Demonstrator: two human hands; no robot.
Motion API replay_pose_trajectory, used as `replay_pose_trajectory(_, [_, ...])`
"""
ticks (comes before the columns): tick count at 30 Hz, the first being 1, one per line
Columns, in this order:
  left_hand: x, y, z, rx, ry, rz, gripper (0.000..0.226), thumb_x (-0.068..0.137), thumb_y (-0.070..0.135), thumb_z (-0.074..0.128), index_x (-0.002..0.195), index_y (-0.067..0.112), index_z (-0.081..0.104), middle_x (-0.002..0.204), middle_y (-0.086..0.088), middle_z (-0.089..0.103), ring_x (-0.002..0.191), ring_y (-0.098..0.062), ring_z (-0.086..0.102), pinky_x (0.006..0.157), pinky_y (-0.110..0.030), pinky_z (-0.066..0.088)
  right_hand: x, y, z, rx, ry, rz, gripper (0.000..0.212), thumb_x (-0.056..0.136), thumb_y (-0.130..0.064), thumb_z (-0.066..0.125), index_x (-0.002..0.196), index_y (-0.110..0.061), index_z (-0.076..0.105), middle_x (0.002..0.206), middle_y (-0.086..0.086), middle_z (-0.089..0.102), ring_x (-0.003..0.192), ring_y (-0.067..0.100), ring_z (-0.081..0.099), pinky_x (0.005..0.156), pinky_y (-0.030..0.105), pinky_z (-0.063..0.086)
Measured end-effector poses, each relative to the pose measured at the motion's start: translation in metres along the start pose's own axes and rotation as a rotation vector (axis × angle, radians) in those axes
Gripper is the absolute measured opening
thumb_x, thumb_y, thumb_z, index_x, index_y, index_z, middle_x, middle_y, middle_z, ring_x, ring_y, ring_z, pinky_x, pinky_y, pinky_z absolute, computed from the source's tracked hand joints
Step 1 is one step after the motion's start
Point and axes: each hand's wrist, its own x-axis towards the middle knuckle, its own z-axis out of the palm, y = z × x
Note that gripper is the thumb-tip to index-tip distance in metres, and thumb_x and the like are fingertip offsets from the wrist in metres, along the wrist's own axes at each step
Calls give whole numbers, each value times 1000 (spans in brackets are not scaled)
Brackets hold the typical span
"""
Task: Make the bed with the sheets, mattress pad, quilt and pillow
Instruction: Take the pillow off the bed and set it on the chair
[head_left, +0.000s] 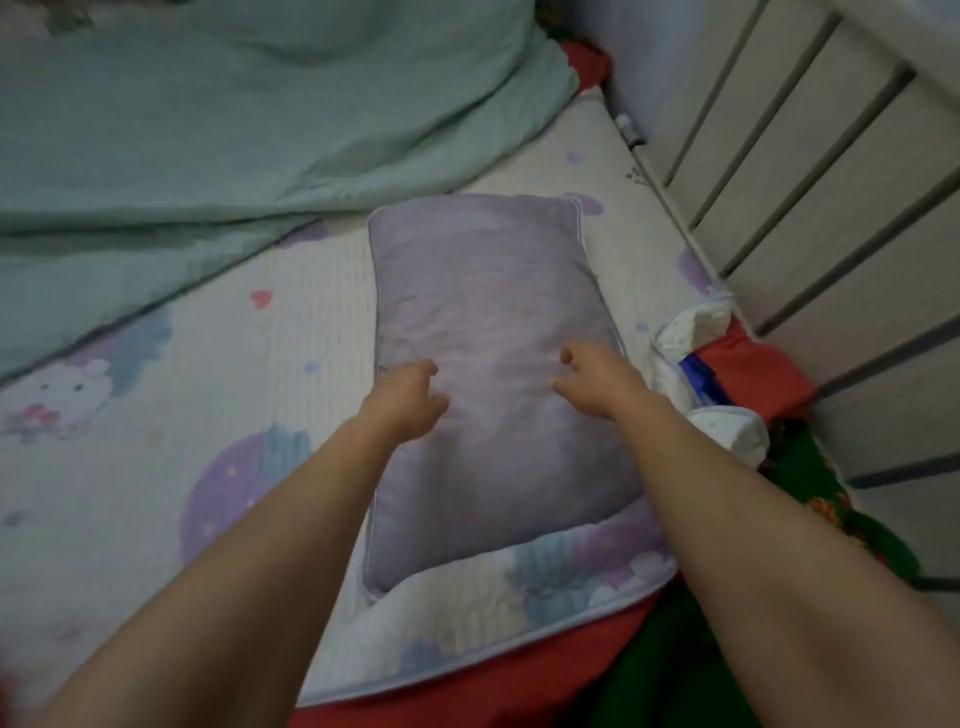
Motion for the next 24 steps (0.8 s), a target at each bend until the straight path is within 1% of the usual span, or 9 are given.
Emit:
replay_pose_trajectory(5, [17,-4,49,-33,-41,-89,74,86,37,63,144,8,26,146,-22,29,131,-37,36,107,-37,31,11,34,45,-50,-40,130,81,77,-52,66,139,-11,34,144,22,35,132,40,36,109,46,33])
replay_pose_trajectory(8, [27,-10,73,-19,-64,-165,101,80,48,67,151,15,2,155,-20,3,143,-38,10,117,-41,17,18,52,64,15,-78,221,107,70,-64,68,150,-21,11,154,23,15,142,39,18,115,49,21])
replay_pose_trajectory(11, [33,-16,91,-60,-78,-252,115,76,54,68,148,25,-16,155,-18,-16,143,-40,-7,116,-53,10,22,62,76,92,-130,308,124,61,-73,69,148,-37,-12,157,22,-9,145,41,3,116,56,13])
replay_pose_trajectory(14, [40,-23,102,-120,-62,-323,127,68,57,74,144,33,-25,154,-17,-21,142,-44,-12,115,-56,8,27,65,84,100,-160,372,131,55,-77,70,143,-46,-22,155,24,-19,144,45,0,113,62,13])
replay_pose_trajectory(17, [43,-32,109,-134,-62,-370,134,60,62,76,138,43,-31,151,-18,-29,140,-46,-16,114,-59,5,28,66,94,69,-156,425,135,52,-79,70,139,-48,-28,154,28,-14,143,47,2,107,70,14])
replay_pose_trajectory(19, [42,-39,115,-152,-49,-406,137,55,65,78,132,51,-34,150,-19,-31,140,-46,-17,112,-62,5,29,64,103,14,-125,443,136,52,-80,69,139,-47,-30,153,31,1,141,47,14,104,71,18])
replay_pose_trajectory(20, [41,-43,118,-168,-35,-415,138,52,66,79,130,54,-35,150,-21,-29,141,-46,-12,113,-61,8,29,62,106,4,-104,441,136,53,-78,70,139,-46,-30,151,31,9,138,46,22,103,71,21])
replay_pose_trajectory(22, [41,-47,121,-205,-18,-414,142,48,65,81,126,57,-37,151,-30,-12,141,-46,9,113,-57,18,28,59,111,21,-71,427,137,55,-73,73,140,-44,-29,147,28,20,131,46,33,102,67,28])
replay_pose_trajectory(24, [40,-48,119,-202,-43,-388,144,51,61,82,128,52,-39,147,-36,12,135,-45,28,111,-53,28,26,56,112,43,-59,408,137,57,-68,76,141,-43,-29,145,26,24,127,44,38,100,61,34])
